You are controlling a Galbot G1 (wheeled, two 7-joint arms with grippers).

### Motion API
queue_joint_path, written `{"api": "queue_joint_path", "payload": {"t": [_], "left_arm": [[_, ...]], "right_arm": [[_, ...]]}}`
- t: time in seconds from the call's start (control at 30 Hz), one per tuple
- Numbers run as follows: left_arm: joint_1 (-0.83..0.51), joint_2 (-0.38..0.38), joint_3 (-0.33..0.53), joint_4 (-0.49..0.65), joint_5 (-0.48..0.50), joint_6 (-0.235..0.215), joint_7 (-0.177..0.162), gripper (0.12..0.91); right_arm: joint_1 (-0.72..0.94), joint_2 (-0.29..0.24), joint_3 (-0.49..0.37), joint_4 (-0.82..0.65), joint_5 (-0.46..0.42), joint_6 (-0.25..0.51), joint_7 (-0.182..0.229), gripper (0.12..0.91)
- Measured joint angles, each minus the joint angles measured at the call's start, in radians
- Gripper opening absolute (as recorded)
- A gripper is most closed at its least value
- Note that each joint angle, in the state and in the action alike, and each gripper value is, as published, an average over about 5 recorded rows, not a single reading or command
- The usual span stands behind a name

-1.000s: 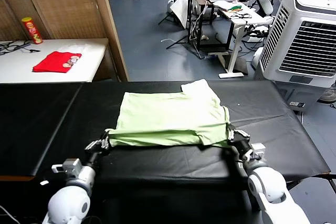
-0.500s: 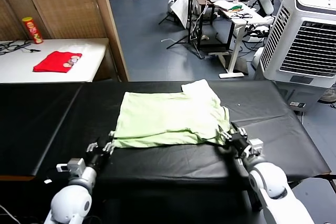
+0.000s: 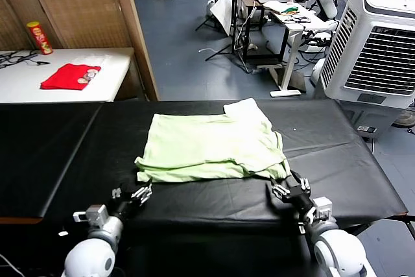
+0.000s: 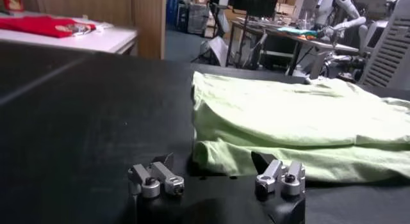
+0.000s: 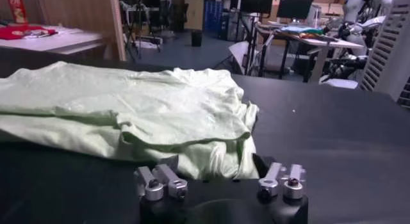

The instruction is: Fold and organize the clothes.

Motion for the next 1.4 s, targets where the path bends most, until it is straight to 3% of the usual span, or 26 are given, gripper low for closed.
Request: {"api": "queue_joint_path", "payload": {"t": [0.1,0.2,0.27,0.37,0.6,1.03,1.17,1.27,1.4], "left_arm": [[-0.001,-0.003,0.001,0.005,-0.026,0.002,0.001,0.426],[0.008,-0.004,0.001,-0.005,-0.027,0.002,-0.002,0.258],[0.017,-0.002,0.002,-0.018,-0.004,0.003,-0.01,0.172],[0.039,0.011,0.002,-0.047,0.051,0.013,-0.026,0.128],[0.124,0.07,-0.004,-0.141,0.101,0.058,-0.04,0.127],[0.31,0.126,-0.046,-0.275,0.103,0.092,-0.04,0.127],[0.342,0.123,-0.055,-0.299,0.093,0.111,-0.053,0.152],[0.364,0.114,-0.066,-0.318,0.098,0.121,-0.061,0.27],[0.392,0.101,-0.086,-0.35,0.13,0.15,-0.068,0.503]], "right_arm": [[-0.008,0.001,-0.001,0.011,-0.006,-0.011,0.006,0.231],[-0.02,-0.001,0.003,0.033,-0.005,-0.041,0.027,0.147],[-0.032,-0.006,0.009,0.053,0.001,-0.067,0.041,0.131],[-0.056,-0.016,0.023,0.09,0.02,-0.107,0.058,0.123],[-0.137,-0.04,0.06,0.171,0.057,-0.178,0.066,0.122],[-0.281,-0.026,0.111,0.258,0.068,-0.205,0.062,0.132],[-0.312,-0.026,0.124,0.29,0.07,-0.216,0.061,0.26],[-0.332,-0.029,0.135,0.326,0.078,-0.224,0.062,0.425],[-0.331,-0.038,0.151,0.384,0.104,-0.22,0.069,0.642]]}}
